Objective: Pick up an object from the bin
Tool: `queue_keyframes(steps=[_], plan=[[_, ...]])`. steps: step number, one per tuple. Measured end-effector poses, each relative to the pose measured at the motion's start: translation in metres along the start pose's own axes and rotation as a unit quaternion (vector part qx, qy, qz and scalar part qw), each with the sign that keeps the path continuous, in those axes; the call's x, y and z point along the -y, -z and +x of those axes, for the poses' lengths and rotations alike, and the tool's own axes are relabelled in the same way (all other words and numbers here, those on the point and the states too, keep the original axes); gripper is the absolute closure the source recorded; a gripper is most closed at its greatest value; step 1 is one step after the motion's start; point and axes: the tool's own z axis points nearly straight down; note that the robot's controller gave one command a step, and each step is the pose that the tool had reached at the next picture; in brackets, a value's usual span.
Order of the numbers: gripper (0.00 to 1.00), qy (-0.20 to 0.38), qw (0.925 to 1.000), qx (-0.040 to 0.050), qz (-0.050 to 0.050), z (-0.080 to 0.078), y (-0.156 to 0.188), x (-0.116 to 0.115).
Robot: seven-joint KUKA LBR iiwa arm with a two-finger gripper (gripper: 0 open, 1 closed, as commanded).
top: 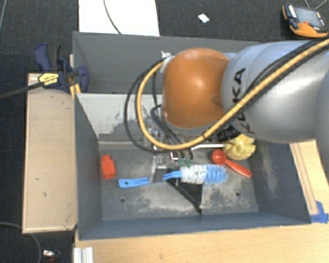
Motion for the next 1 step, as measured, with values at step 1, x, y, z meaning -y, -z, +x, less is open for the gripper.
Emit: queue_keyframes(steps=[1], plan=[[0.00,-0.002,1.0000,0.0035,-0.001,-0.0017,0.0034,0.0014]])
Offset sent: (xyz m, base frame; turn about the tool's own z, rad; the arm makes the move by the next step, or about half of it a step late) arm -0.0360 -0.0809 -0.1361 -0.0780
